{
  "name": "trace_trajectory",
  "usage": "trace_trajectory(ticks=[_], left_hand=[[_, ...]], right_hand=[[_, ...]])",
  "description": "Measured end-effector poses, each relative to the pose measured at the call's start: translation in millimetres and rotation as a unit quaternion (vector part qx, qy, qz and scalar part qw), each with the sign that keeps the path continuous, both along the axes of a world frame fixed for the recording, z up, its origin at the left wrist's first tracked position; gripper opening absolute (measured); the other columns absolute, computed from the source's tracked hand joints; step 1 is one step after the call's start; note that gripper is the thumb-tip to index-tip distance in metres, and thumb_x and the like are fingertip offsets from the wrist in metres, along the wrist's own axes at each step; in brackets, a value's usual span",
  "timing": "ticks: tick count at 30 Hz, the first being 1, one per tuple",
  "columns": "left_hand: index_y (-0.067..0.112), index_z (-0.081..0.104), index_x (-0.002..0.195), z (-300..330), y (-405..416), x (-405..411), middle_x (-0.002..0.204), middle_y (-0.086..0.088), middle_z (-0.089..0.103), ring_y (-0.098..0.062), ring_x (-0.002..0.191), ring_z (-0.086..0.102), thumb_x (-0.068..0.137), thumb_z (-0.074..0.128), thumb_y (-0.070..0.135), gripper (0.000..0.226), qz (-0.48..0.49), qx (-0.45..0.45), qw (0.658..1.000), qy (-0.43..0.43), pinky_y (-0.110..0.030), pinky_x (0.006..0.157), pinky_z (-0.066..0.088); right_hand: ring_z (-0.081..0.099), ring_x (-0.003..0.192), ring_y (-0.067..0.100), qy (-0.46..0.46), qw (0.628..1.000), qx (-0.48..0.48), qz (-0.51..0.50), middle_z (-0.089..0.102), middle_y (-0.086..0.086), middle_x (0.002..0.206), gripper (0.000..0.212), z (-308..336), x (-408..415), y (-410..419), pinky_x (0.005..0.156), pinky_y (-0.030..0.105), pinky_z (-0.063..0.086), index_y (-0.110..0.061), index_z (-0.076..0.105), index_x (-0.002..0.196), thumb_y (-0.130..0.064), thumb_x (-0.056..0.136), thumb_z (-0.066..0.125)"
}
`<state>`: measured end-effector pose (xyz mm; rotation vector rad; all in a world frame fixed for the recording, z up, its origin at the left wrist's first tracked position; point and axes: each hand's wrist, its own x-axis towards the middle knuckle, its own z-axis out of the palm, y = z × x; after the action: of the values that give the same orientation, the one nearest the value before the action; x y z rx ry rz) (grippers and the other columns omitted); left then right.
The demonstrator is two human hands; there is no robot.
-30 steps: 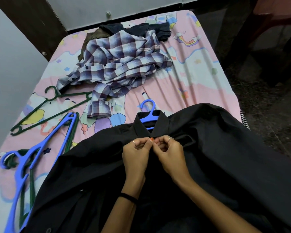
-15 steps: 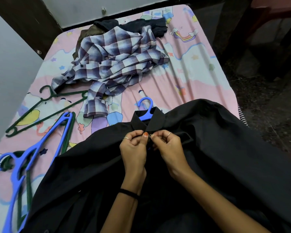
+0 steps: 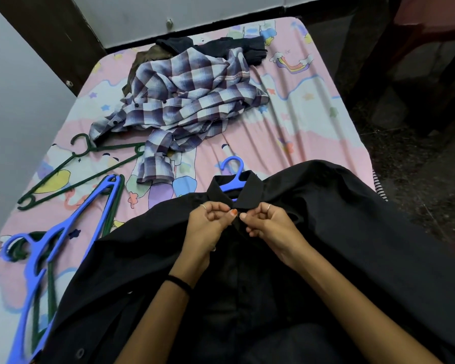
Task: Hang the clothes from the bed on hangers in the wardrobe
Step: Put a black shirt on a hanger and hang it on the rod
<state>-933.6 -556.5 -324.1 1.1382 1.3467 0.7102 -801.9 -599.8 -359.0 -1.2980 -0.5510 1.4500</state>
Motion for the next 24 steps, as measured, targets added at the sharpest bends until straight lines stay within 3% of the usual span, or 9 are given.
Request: trace_trajectory(ticks=[6,9,11,13,16,18,19,21,24], left_hand=[[0.013,0.063,0.087,28,8,-31,0.082,-0.005,0.069,-0.005,0.066,0.061,0.09,0.06,0.002,0.011,-0.045,0.087,0.994,0.041,-0.011,0.063,0.048],[0.015,0.065,0.084,32,-10,-59,0.077,0.0,0.068,-0.007,0.066,0.059,0.087,0.067,0.01,0.007,-0.109,0.165,0.963,0.182,-0.011,0.068,0.047],[0.017,0.066,0.087,32,-30,-82,0.079,0.005,0.065,-0.01,0.073,0.06,0.083,0.072,0.017,0.008,-0.14,0.24,0.916,0.29,-0.015,0.073,0.048],[0.018,0.065,0.099,28,-46,-107,0.094,0.003,0.063,-0.018,0.09,0.059,0.079,0.075,0.028,0.025,-0.172,0.309,0.84,0.412,-0.034,0.081,0.049],[0.016,0.065,0.111,24,-64,-143,0.112,-0.004,0.06,-0.031,0.104,0.056,0.07,0.081,0.038,0.049,-0.188,0.35,0.733,0.553,-0.044,0.079,0.045],[0.01,0.066,0.11,22,-73,-162,0.113,-0.011,0.061,-0.034,0.103,0.057,0.066,0.084,0.034,0.053,-0.166,0.355,0.709,0.586,-0.046,0.077,0.045],[0.007,0.066,0.109,20,-76,-170,0.111,-0.014,0.062,-0.036,0.101,0.058,0.065,0.085,0.03,0.054,-0.155,0.355,0.702,0.598,-0.047,0.075,0.045],[0.002,0.066,0.106,18,-81,-181,0.106,-0.017,0.063,-0.039,0.095,0.06,0.066,0.086,0.027,0.052,-0.144,0.337,0.697,0.616,-0.049,0.073,0.046],[0.003,0.068,0.105,16,-87,-186,0.102,-0.015,0.064,-0.04,0.092,0.06,0.076,0.078,0.028,0.04,-0.117,0.298,0.715,0.622,-0.049,0.072,0.048]], right_hand=[[0.056,0.053,0.009,-0.134,0.989,0.058,-0.031,0.056,0.01,0.065,0.012,33,20,-11,0.054,0.018,0.048,-0.005,0.055,0.081,-0.002,0.088,0.065],[0.059,0.058,0.012,-0.243,0.968,0.065,0.004,0.059,0.01,0.069,0.011,50,34,-26,0.061,0.024,0.052,-0.007,0.058,0.081,-0.006,0.088,0.066],[0.06,0.063,0.011,-0.375,0.922,0.059,0.081,0.064,0.003,0.073,0.012,61,41,-42,0.068,0.026,0.051,-0.015,0.06,0.08,-0.016,0.086,0.069],[0.058,0.069,0.008,-0.509,0.844,0.043,0.166,0.063,-0.006,0.079,0.015,68,44,-64,0.071,0.022,0.049,-0.02,0.06,0.085,-0.03,0.084,0.071],[0.055,0.099,0.019,-0.655,0.715,0.009,0.242,0.056,-0.005,0.105,0.035,66,39,-102,0.087,0.037,0.048,-0.022,0.057,0.108,-0.047,0.084,0.064],[0.05,0.109,0.023,-0.728,0.635,-0.023,0.256,0.051,-0.001,0.115,0.045,62,38,-125,0.091,0.036,0.044,-0.021,0.053,0.12,-0.051,0.088,0.058],[0.049,0.11,0.024,-0.745,0.616,-0.034,0.255,0.05,0.0,0.116,0.047,59,38,-134,0.092,0.035,0.044,-0.019,0.053,0.122,-0.052,0.089,0.056],[0.05,0.11,0.027,-0.762,0.597,-0.051,0.244,0.051,0.003,0.117,0.052,51,36,-151,0.092,0.037,0.044,-0.016,0.054,0.122,-0.054,0.087,0.056],[0.055,0.103,0.039,-0.786,0.581,-0.067,0.201,0.056,0.012,0.112,0.06,41,30,-168,0.084,0.047,0.049,-0.008,0.061,0.116,-0.049,0.073,0.074]])
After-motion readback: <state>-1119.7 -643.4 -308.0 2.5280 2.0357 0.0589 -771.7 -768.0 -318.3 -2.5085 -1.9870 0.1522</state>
